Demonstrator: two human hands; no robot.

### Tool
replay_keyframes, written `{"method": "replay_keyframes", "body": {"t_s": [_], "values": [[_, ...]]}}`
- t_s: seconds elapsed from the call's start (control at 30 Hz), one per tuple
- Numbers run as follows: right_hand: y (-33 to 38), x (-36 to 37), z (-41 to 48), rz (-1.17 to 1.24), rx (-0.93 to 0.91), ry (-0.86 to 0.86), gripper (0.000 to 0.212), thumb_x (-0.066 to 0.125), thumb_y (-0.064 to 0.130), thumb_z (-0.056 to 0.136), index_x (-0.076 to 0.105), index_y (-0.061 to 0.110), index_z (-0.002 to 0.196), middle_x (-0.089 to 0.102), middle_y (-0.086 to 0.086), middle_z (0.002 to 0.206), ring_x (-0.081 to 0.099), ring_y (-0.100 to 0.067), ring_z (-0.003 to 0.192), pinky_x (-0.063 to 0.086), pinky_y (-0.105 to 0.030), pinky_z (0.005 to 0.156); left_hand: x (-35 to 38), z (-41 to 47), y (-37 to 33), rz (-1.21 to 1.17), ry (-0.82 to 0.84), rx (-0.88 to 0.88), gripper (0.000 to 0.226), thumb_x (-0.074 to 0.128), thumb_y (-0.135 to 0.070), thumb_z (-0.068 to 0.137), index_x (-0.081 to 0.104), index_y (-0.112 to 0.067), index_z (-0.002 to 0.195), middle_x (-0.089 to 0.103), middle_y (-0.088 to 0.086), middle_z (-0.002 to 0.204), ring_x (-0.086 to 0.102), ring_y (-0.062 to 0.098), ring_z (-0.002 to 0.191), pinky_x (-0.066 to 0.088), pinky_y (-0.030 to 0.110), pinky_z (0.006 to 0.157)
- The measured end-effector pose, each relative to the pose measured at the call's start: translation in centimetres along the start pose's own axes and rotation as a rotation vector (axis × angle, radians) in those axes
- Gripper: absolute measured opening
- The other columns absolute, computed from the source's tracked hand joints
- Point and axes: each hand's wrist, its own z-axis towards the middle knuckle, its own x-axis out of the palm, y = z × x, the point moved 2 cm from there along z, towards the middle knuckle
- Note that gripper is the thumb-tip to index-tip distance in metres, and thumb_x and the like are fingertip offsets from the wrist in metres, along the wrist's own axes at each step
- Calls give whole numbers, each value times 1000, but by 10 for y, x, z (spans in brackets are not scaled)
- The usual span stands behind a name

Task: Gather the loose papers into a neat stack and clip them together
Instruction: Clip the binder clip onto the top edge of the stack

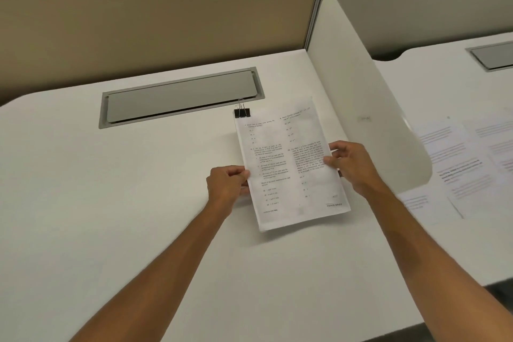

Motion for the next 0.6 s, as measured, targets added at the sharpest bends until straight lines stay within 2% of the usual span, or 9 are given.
{"method": "replay_keyframes", "body": {"t_s": [0.1,0.17,0.23,0.33,0.4,0.47,0.6], "values": [[6,-4,17,-259,-40,-229,13,76,6,84,75,13,95,69,3,77,66,-18,71,57,-28,71,28,16,-14,33,-4,22,17,73,1,87,74,-13,77,75,-2,73,75,12,57,59,23,51],[9,-3,27,-398,-64,-344,11,73,8,87,75,12,96,68,2,79,63,-18,69,54,-26,65,43,25,-20,56,2,19,12,72,2,87,74,-9,81,74,0,74,74,15,56,60,25,52],[8,-1,34,-502,-62,-411,10,67,10,91,72,11,100,73,-4,91,64,-21,73,43,-21,59,56,34,-24,78,-2,11,12,72,2,88,72,-8,81,73,4,76,73,16,53,59,25,50],[3,2,43,-615,-54,-437,12,58,6,95,70,9,99,75,-8,100,60,-23,70,37,-20,54,69,43,-25,106,-6,-2,14,72,3,87,69,-8,79,73,8,82,75,20,59,58,24,48],[-1,2,46,-651,-28,-429,13,56,4,95,69,7,96,74,-10,99,58,-21,68,45,-23,57,74,48,-23,127,-20,-13,19,73,3,86,68,-10,74,73,9,85,76,26,68,60,26,50],[-6,1,48,-672,-6,-420,11,57,5,96,68,5,96,73,-12,101,64,-24,75,48,-27,62,75,50,-20,144,-22,-30,21,75,2,85,68,-12,72,73,9,85,76,28,70,62,30,53],[-11,3,50,-729,-4,-402,8,60,7,96,66,1,97,68,-14,101,66,-29,87,41,-28,64,73,52,-15,138,-44,-33,12,79,1,82,73,-8,76,75,13,80,77,26,65,63,33,57]]}}
